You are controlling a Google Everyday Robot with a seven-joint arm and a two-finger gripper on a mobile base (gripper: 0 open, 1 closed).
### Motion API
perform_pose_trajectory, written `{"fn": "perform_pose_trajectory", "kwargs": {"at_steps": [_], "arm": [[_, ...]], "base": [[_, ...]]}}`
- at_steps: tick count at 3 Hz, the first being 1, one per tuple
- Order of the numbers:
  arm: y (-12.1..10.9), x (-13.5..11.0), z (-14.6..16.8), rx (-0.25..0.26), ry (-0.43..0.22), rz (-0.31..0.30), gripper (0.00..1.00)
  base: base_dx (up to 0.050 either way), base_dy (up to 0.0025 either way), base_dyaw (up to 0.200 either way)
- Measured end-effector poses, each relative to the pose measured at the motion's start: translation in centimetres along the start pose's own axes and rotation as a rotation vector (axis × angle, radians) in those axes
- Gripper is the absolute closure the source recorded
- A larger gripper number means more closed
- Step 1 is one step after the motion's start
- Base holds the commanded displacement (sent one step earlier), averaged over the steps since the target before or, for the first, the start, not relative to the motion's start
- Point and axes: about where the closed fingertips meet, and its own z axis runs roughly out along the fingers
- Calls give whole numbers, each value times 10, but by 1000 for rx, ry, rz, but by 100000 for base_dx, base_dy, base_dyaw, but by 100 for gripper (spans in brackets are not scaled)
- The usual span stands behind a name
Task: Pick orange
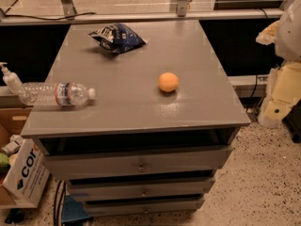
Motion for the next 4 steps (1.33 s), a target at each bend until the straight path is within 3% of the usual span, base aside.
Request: {"fn": "perform_pose_trajectory", "kwargs": {"at_steps": [1, 2, 4], "arm": [[0, 0, 0, 0, 0, 0, 0], [0, 0, 0, 0, 0, 0, 0], [-1, -4, 2, 20, -38, -8, 0]], "base": [[9900, 0, -11], [-9997, -8, 42], [0, 0, 0]]}}
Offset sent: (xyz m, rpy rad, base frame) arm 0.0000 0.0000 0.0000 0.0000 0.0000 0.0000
